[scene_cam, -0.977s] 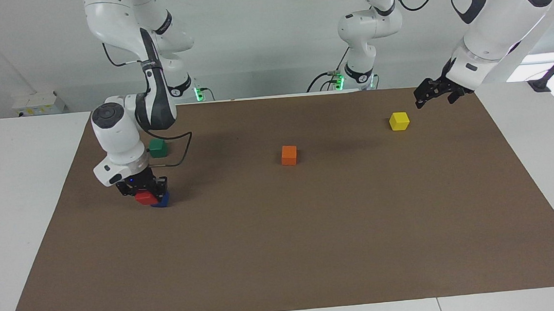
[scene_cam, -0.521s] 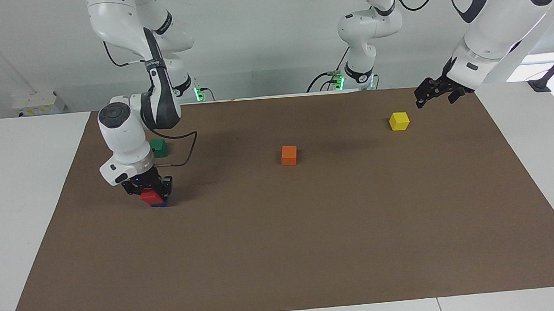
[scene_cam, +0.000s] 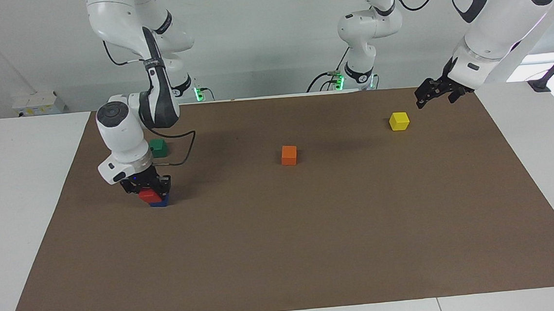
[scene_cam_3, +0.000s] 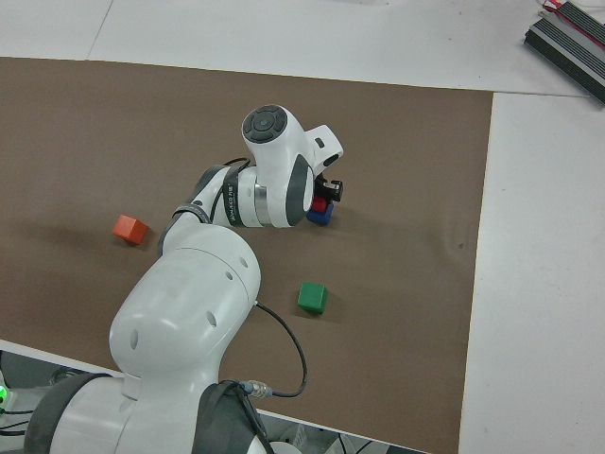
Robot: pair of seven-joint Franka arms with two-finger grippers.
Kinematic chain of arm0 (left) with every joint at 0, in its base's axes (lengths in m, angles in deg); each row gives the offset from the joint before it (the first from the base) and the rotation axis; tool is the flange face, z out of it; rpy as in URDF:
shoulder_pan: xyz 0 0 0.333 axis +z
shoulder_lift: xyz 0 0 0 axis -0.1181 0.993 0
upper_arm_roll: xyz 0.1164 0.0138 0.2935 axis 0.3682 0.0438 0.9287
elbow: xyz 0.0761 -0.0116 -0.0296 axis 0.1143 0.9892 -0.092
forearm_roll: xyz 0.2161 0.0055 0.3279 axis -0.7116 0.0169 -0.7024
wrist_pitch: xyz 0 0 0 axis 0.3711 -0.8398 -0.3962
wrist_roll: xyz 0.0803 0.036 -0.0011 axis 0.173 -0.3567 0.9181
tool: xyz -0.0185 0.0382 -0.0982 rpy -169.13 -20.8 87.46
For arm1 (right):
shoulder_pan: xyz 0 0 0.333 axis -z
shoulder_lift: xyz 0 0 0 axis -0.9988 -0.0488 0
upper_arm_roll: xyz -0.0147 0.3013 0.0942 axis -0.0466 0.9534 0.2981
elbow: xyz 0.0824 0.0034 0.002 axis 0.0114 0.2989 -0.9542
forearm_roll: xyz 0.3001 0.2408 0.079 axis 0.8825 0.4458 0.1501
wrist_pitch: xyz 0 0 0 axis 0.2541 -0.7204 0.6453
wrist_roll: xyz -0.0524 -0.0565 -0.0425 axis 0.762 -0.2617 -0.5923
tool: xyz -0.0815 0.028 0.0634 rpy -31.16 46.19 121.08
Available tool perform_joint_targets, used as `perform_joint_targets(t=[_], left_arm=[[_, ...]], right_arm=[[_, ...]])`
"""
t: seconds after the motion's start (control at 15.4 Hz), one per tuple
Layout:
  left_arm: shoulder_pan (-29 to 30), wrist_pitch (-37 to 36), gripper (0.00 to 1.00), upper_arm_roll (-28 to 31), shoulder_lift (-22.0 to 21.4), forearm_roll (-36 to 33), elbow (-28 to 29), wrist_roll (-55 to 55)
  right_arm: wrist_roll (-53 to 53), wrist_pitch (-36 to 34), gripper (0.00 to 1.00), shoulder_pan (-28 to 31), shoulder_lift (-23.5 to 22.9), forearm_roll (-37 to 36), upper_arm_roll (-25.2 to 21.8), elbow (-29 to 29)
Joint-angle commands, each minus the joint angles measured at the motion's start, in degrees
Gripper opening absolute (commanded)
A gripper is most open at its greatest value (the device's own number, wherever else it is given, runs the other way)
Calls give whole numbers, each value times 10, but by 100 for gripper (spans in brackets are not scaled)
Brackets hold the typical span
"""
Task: Transfer red block to right arm and stack on blue block
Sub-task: 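Lower the red cube onto the blue cube with the right gripper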
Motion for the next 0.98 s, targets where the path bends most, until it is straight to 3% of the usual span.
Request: perform_joint_targets(t=[0.0,0.13,0.2,0.52,0.91], left_arm=[[-8,1,100,6,7,-11,-14,8],[-8,1,100,6,7,-11,-13,8],[-8,2,100,6,7,-11,-13,8],[-8,4,100,6,8,-11,-16,8],[-8,16,100,3,9,-11,-20,8]], right_arm=[[-16,12,89,7,4,-8,6,18],[-15,12,91,7,4,-8,6,16],[-16,11,100,6,4,-8,6,15],[-13,-9,100,4,6,-7,6,-20],[-12,-97,100,1,14,30,10,-93]])
